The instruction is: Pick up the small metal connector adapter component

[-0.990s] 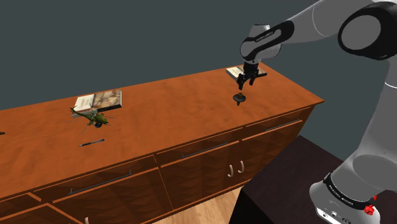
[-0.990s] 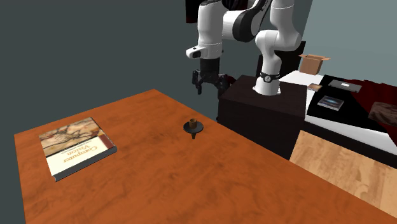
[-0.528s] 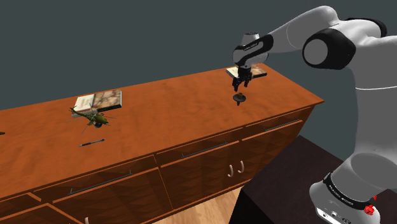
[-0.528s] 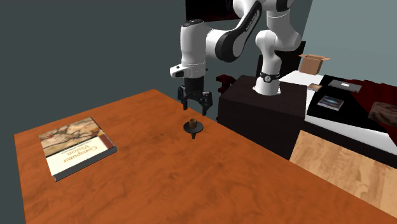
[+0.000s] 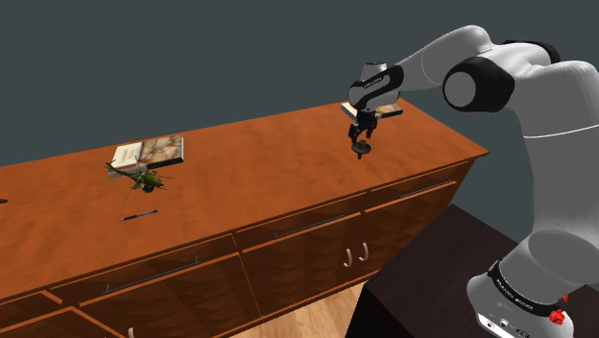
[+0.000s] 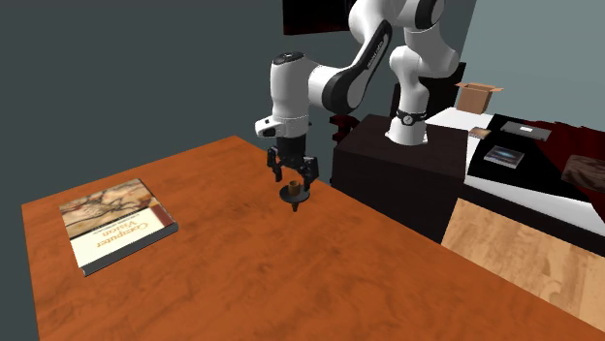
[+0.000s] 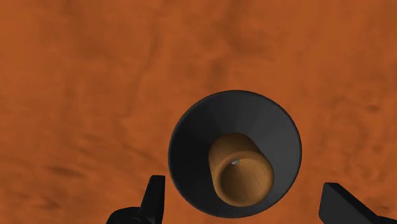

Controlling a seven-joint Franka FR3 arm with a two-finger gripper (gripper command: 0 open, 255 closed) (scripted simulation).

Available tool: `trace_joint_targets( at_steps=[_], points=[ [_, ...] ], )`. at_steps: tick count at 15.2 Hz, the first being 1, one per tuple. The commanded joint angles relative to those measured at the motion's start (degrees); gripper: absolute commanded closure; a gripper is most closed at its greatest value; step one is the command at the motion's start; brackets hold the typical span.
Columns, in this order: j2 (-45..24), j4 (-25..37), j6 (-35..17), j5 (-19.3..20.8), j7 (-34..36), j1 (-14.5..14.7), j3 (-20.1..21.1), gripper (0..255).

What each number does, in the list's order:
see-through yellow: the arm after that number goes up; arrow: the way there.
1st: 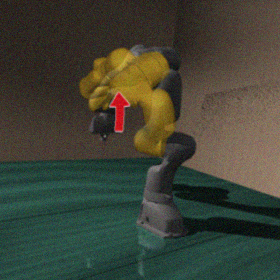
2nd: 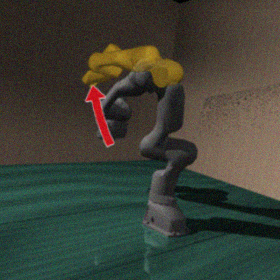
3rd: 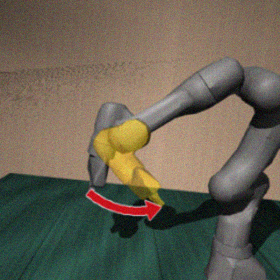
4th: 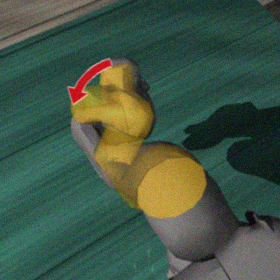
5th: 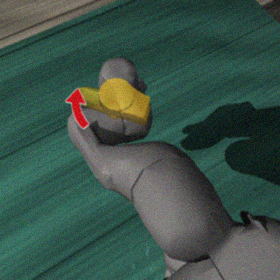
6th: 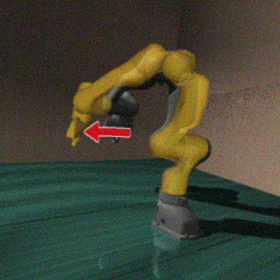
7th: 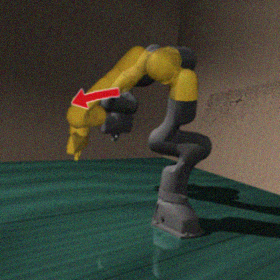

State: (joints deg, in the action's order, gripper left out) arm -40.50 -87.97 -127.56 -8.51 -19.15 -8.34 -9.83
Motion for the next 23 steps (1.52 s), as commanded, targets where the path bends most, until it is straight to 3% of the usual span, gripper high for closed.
trace_joint_targets(
  at_steps=[1,2,3,12,23],
  points=[
    [-0.88,0.37,-0.53,-0.13,-0.11,-0.14,0.10,0],
    [-0.88,0.38,-0.52,-0.13,-0.11,-0.14,0.10,0],
    [-0.88,0.40,-0.51,-0.12,-0.08,-0.12,0.10,255],
    [-0.88,0.39,-0.52,-0.12,-0.11,-0.14,0.10,255],
    [3.80,1.52,5.27,0.75,0.43,0.24,-0.55,255]
  ],
)
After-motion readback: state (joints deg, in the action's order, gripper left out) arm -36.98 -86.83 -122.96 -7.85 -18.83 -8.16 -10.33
